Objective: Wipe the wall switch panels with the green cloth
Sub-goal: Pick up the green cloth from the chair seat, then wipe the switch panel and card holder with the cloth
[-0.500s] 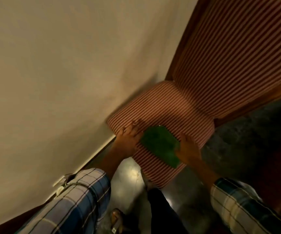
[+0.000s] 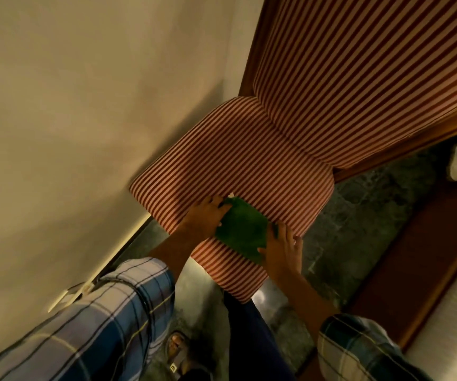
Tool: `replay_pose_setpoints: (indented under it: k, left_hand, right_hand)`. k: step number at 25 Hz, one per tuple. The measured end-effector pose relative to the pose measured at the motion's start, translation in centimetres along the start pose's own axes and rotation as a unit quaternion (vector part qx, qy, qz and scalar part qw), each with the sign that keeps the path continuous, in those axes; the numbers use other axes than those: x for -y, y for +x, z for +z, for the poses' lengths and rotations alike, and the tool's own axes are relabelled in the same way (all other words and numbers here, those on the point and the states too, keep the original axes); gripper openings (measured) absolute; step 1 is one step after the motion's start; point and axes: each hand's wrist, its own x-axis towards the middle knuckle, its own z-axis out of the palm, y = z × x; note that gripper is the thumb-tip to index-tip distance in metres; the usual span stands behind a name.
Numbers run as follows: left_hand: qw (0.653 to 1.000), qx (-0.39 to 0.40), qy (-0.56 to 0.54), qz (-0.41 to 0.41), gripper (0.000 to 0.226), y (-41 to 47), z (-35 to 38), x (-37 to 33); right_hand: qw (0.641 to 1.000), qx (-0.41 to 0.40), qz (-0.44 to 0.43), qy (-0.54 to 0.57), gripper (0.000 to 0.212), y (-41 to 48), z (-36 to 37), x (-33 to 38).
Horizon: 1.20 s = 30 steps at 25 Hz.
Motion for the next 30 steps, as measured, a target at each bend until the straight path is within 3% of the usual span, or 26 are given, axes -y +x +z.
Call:
replay_pose_setpoints:
  k: [5, 8, 11, 14, 17, 21, 23, 30]
  left_hand:
    - [0.999, -0.034, -0.030, -0.024, 0.048, -3.2, 0.1, 0.3]
    - [0.987, -0.120, -0.084, -0.066, 0.041, -9.4, 0.4, 2.4]
    - [0.959, -0.211, -0.151, -0.109, 0.038, -15.9, 0.7, 4.5]
    - [0.925, -0.288, -0.209, -0.136, 0.052, -23.4, 0.5, 6.3]
    - [0.899, -0.377, -0.180, -0.129, 0.062, -31.0, -0.2, 7.5]
    - [0.815, -0.545, -0.125, -0.153, 0.041, -42.2, -0.5, 8.0]
    - [0.762, -0.615, -0.101, -0.176, 0.037, -48.0, 0.2, 8.0]
    - [0.535, -0.795, -0.031, -0.285, 0.024, -63.6, 4.1, 9.8]
  right_hand:
    - [0.999, 0.019, -0.001, 0.031, 0.037, 0.4, -2.6, 0.3]
    - [0.986, 0.052, -0.094, 0.125, 0.021, -1.1, -5.9, 2.8]
    - [0.952, 0.112, -0.117, 0.258, 0.006, -2.6, -9.6, 6.2]
    - [0.921, 0.013, -0.147, 0.359, 0.026, -5.0, -12.7, 11.4]
    - [0.862, -0.054, -0.153, 0.480, 0.035, -8.8, -15.8, 17.1]
    - [0.818, -0.158, -0.268, 0.484, 0.030, -16.5, -21.3, 24.9]
    - [0.779, -0.187, -0.343, 0.491, 0.023, -21.7, -23.7, 29.1]
    - [0.634, -0.378, -0.573, 0.356, 0.026, -38.9, -28.8, 42.9]
